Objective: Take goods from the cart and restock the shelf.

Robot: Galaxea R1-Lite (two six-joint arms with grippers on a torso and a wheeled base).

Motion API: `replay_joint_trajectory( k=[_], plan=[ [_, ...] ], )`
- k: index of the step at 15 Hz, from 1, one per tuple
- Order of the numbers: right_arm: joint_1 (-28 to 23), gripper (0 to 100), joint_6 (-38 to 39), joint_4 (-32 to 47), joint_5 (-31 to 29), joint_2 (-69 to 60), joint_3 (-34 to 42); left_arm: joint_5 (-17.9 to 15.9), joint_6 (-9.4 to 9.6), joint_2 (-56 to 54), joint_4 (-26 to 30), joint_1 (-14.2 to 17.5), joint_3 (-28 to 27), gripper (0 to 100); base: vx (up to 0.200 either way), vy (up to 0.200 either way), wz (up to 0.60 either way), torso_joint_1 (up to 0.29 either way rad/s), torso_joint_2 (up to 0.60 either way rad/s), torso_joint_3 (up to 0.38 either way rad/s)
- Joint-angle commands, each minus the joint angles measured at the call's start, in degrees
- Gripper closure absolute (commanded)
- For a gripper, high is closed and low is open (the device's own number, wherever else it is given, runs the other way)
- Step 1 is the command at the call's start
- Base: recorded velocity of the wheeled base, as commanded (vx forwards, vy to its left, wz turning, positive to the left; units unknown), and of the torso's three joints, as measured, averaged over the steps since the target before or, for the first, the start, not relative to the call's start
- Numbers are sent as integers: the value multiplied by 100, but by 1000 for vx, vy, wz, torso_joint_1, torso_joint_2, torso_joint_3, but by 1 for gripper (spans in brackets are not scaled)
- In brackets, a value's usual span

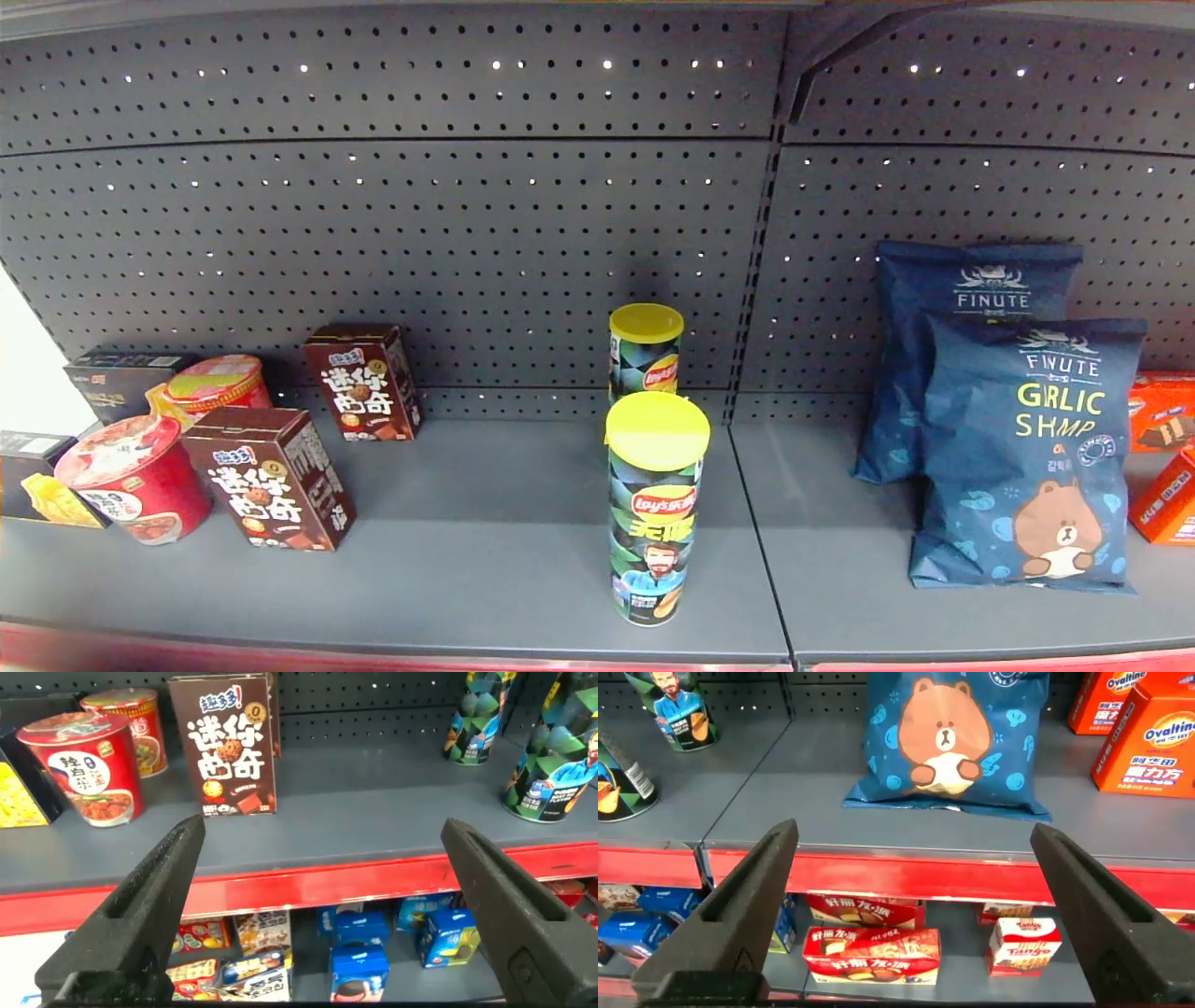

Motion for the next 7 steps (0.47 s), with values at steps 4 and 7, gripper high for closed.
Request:
replay_joint_trajectory(
  k=[4,7],
  plan=[
    [4,0,-1,5,11,15,0,-11,0,-2,0,0,0,0,0,0,0,0,0,0],
    [4,0,-1,5,11,15,0,-11,0,-2,-9,0,0,0,0,0,0,0,0,0]
  ],
)
